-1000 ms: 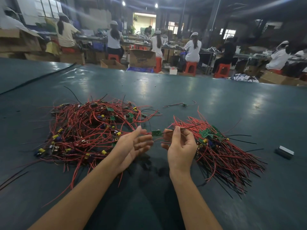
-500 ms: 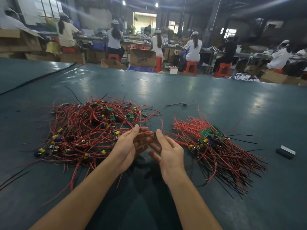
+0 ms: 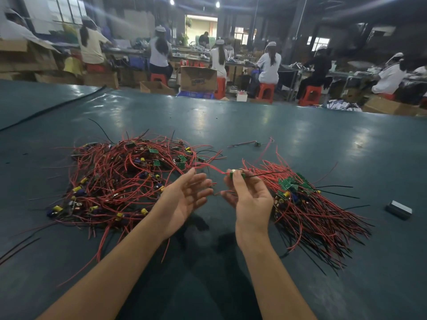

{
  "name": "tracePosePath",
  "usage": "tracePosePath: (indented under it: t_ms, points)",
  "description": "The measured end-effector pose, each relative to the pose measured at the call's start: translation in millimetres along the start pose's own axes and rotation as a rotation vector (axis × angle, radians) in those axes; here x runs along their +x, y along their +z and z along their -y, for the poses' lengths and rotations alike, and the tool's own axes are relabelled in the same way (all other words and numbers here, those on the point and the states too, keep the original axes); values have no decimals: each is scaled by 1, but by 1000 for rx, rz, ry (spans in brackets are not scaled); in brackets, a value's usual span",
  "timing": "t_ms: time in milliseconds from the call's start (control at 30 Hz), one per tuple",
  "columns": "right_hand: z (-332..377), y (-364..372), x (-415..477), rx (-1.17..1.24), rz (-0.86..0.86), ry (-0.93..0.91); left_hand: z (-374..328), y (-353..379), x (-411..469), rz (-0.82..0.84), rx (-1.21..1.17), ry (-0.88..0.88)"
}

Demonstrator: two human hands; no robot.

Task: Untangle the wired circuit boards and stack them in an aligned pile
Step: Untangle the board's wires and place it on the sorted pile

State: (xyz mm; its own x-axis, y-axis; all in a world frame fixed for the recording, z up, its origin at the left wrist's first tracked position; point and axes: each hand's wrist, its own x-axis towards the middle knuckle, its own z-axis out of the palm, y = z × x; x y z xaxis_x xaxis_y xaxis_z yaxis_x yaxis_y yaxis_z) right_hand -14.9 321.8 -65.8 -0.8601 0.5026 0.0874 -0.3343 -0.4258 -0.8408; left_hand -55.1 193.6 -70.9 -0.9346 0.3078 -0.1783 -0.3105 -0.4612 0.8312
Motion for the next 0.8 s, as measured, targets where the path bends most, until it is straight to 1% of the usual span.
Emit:
tracePosePath:
  t_ms: [67, 133, 200, 400, 500, 633, 700, 800]
  points:
    - [-5, 2, -4, -52, 46, 45, 4, 7, -1, 16, 51, 92]
    - [-9, 3, -7, -122, 80, 77, 9, 9, -1, -37, 69, 228]
    - [-12, 3, -7, -159, 81, 108, 12, 7, -2, -91, 106, 322]
    - [-12, 2, -6, -177, -43, 241, 13, 5, -2, -102, 225, 444]
    - [-11, 2, -6, -174, -30, 258, 12, 5, -2, -98, 296, 417]
    - [-11, 3, -8, -230, 52, 158, 14, 8, -5, -53, 374, 276]
    - [-12, 3, -10, -263, 67, 126, 15, 7, -6, -42, 377, 265]
    - [-13, 2, -9, -275, 35, 149, 16, 5, -4, -38, 362, 280]
